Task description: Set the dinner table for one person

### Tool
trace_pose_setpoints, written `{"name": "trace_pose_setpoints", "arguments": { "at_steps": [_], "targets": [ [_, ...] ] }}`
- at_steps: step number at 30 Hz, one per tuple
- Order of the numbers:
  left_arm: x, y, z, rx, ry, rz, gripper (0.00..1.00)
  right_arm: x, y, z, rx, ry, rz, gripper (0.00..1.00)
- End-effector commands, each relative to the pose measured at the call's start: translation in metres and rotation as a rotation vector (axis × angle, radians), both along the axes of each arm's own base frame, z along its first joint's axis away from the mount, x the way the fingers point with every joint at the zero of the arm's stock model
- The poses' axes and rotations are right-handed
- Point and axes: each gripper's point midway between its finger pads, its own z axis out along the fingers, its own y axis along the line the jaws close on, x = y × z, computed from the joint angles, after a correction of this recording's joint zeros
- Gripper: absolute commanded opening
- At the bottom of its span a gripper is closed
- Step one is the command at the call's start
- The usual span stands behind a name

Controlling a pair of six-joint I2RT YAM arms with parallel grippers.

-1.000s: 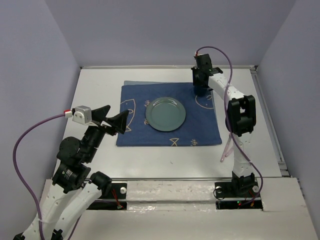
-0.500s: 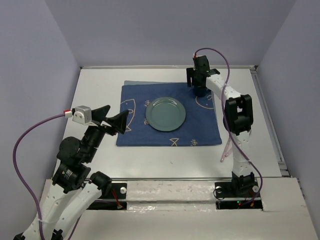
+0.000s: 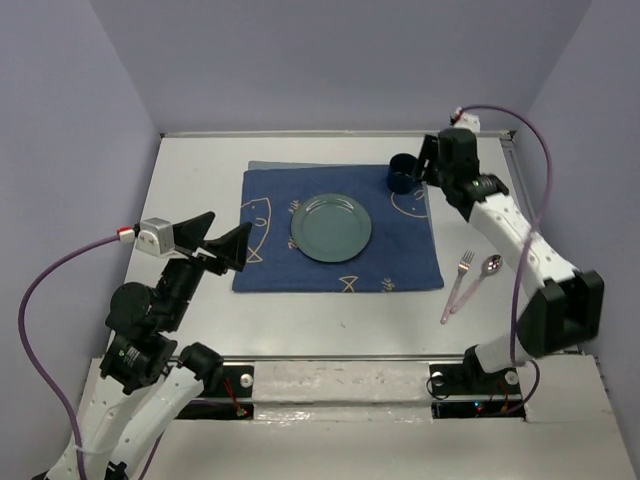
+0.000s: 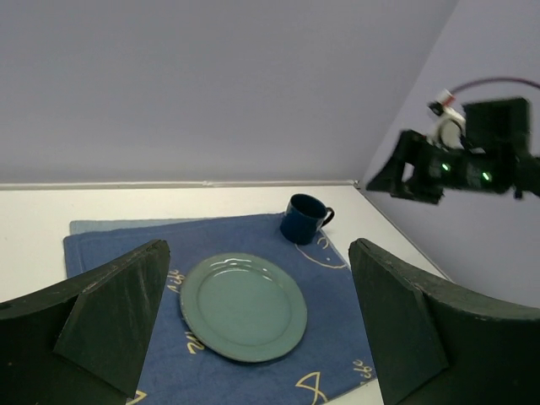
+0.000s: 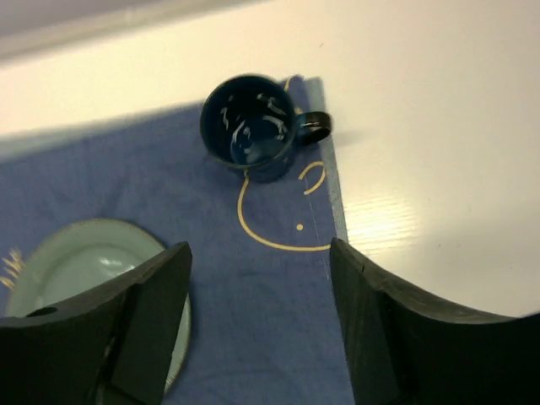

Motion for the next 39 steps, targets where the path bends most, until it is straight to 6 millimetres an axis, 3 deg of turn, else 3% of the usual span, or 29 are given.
{"name": "trace_pose_setpoints", "arguments": {
  "at_steps": [1,2,3,4,6,7,14,18,23,39],
  "targets": [
    [-0.016,0.007,0.031,-0.050,-0.104,-0.009,0.99,-0.071,-0.047,-0.067,0.088,0.056,-0.282,0.64],
    [-0.018,0.008,0.033,-0.054,-0.110,-0.010,0.99,-0.090,-0.056,-0.060,0.125,0.029,-0.304,0.61],
    [-0.020,0.008,0.034,-0.057,-0.116,-0.015,0.99,-0.106,-0.063,-0.072,0.167,0.051,-0.351,0.59],
    [-0.021,0.008,0.035,-0.057,-0.121,-0.020,0.99,-0.131,-0.078,-0.103,0.166,0.118,-0.403,0.49],
    [-0.026,0.010,0.039,-0.066,-0.139,-0.023,0.99,-0.156,-0.087,-0.111,0.221,0.139,-0.435,0.45],
    [-0.027,0.010,0.040,-0.069,-0.141,-0.025,0.99,-0.170,-0.093,-0.127,0.224,0.179,-0.453,0.42],
    [-0.037,0.013,0.044,-0.085,-0.164,-0.039,0.99,-0.218,-0.101,-0.150,0.199,0.371,-0.515,0.39],
    [-0.041,0.015,0.047,-0.096,-0.176,-0.041,0.99,-0.231,-0.123,-0.149,0.168,0.365,-0.616,0.36],
    [-0.045,0.016,0.049,-0.102,-0.185,-0.047,0.99,-0.232,-0.139,-0.161,0.136,0.427,-0.681,0.36],
    [-0.056,0.023,0.055,-0.126,-0.216,-0.051,0.99,-0.225,-0.145,-0.203,0.124,0.632,-0.676,0.36]
  ]
}}
